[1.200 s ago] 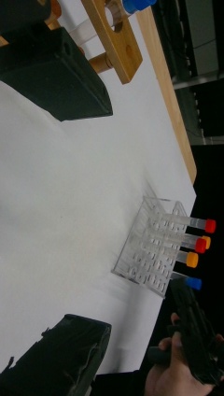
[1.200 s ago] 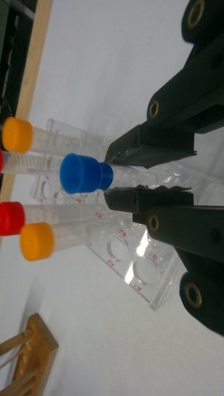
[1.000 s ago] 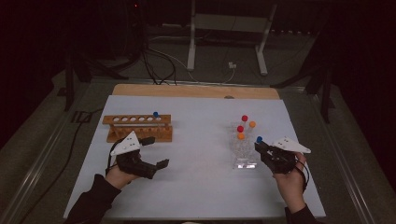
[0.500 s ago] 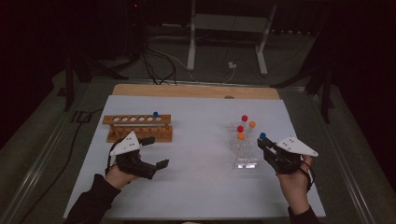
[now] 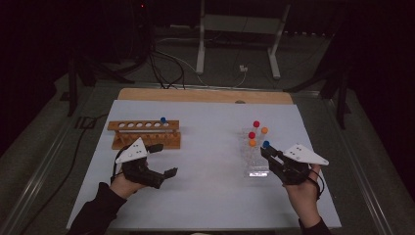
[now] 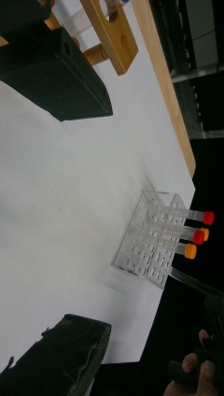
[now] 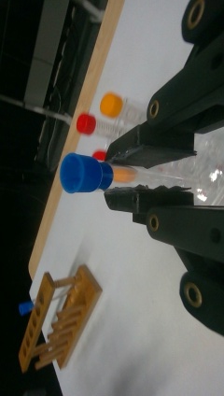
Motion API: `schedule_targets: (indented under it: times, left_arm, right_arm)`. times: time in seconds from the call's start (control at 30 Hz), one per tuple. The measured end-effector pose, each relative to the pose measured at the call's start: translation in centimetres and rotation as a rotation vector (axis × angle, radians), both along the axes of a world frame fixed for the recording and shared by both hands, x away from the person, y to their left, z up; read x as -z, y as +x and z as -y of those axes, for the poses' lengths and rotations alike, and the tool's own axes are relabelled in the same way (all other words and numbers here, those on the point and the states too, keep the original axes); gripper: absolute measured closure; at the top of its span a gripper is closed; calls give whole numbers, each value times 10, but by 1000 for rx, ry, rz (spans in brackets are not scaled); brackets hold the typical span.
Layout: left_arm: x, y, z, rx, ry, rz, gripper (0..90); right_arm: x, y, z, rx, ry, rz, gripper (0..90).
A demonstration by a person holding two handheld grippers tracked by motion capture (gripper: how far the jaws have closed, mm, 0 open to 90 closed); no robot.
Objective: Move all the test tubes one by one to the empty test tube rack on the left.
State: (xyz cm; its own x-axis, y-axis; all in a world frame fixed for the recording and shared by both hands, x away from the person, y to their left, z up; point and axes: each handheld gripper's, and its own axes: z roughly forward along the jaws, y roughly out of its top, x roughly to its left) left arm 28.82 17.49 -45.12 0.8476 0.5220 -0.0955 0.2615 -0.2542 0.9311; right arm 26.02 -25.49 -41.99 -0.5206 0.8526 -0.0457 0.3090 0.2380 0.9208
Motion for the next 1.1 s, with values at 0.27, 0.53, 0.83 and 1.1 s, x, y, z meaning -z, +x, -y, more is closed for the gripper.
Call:
schedule_targets:
  times: [0.27, 0.53, 0.83, 1.1]
  left_arm:
    - [-1, 0, 1, 3, -5, -2, 13]
    - [-1, 0, 5, 23, -1, -9, 13]
    - [-5, 2, 12, 52, -6, -26, 13]
    - [-10, 5, 24, 95, -6, -38, 13]
  right_arm:
    - [4, -1, -18, -60, 4, -23, 771]
    - [10, 0, -34, -111, -11, -43, 771]
    - [15, 1, -48, -156, -17, -64, 771]
    - [20, -1, -62, -203, -32, -80, 771]
